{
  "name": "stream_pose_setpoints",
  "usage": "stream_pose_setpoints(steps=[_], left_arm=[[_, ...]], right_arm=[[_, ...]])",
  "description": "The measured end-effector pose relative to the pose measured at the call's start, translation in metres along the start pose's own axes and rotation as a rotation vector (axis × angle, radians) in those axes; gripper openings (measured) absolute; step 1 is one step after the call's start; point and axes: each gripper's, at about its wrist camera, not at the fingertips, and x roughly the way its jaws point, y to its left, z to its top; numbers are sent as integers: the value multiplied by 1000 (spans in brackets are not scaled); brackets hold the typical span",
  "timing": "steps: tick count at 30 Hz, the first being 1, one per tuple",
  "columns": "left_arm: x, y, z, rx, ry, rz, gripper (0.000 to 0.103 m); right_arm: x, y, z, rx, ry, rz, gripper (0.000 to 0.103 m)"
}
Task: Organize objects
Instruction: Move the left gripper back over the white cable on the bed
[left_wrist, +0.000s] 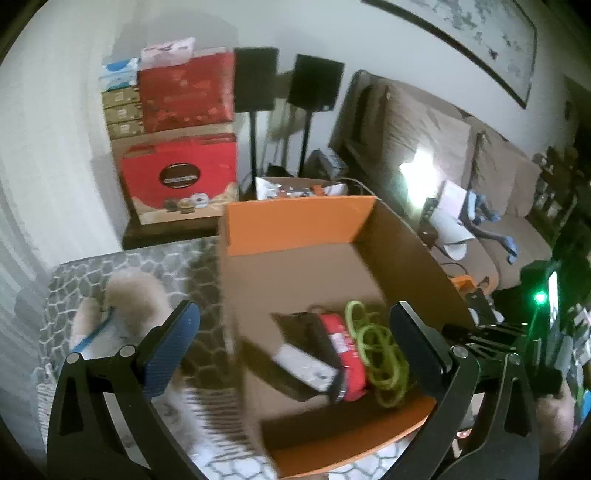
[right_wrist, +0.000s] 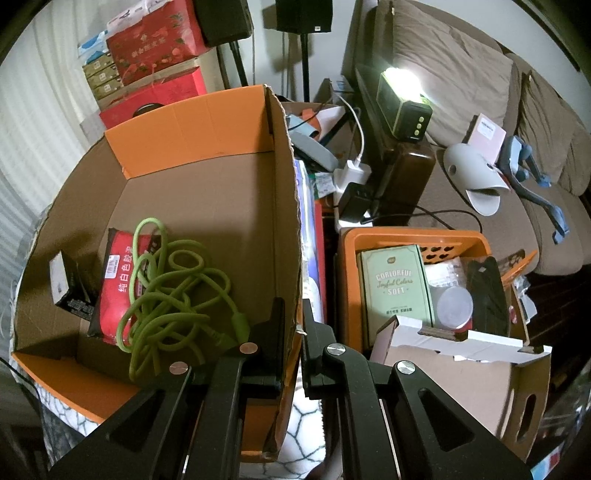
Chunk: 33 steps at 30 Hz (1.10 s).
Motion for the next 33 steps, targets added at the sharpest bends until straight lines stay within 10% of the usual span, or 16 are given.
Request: stream_pose_setpoints(steps=[33], left_arm=[[-45, 246, -85, -212, 92, 311, 103]], right_arm=[[1, 1, 2, -7, 0, -18, 6]])
